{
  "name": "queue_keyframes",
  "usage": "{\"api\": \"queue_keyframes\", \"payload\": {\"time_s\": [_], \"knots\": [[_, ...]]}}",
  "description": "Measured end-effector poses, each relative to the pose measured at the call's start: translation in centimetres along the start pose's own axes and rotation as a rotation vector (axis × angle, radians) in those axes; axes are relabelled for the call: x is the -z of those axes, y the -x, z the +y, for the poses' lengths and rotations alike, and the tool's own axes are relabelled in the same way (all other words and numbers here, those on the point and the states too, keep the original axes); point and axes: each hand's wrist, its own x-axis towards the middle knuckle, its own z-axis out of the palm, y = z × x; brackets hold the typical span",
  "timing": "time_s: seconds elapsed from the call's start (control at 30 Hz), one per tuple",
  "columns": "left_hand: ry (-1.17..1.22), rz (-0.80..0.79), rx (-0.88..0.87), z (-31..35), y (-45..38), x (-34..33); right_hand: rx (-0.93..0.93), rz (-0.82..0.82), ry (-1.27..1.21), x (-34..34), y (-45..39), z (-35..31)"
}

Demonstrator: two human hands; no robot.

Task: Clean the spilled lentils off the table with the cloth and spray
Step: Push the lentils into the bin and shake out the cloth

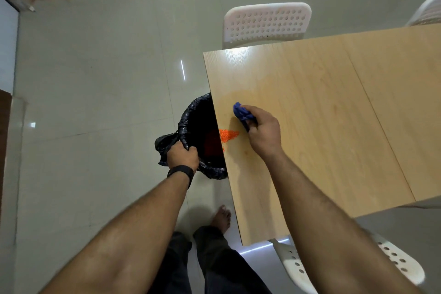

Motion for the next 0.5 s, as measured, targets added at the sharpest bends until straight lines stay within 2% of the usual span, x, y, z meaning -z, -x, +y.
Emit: {"api": "queue_keyframes", "payload": {"time_s": [0.17, 0.3, 0.5], "knots": [[0.016, -0.009, -0.001, 0.0, 0.4, 0.2, -0.183, 0.02, 0.141, -2.6, 2.4, 0.9], [0.014, -0.012, -0.005, -0.4, 0.5, 0.5, -0.197, 0.03, 0.046, -4.6, 3.9, -1.9], [0.011, -0.023, -0.004, -0.8, 0.5, 1.1, -0.138, -0.051, -0.116, -5.8, 5.3, -3.6]]}}
